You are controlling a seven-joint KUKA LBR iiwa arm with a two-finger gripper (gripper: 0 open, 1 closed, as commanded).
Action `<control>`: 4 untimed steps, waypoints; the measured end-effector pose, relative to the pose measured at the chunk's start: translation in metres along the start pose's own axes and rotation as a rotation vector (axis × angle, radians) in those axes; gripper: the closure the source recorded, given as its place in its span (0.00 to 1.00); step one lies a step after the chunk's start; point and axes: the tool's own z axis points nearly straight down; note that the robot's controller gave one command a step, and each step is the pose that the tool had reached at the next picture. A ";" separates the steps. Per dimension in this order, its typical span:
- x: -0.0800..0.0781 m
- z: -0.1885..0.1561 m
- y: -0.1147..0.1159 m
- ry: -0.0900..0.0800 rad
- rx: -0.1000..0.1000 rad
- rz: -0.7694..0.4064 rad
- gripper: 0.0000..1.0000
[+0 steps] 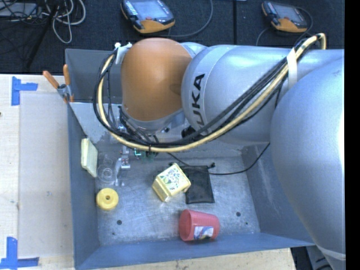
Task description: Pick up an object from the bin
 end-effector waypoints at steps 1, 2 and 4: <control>-0.002 -0.005 -0.001 -0.007 -0.001 0.004 0.00; 0.021 0.079 0.004 -0.010 -0.002 -0.046 0.00; 0.047 0.085 0.007 -0.005 0.000 0.024 0.00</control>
Offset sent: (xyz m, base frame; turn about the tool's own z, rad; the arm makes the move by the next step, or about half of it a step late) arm -0.0384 0.0073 -0.1333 -0.0815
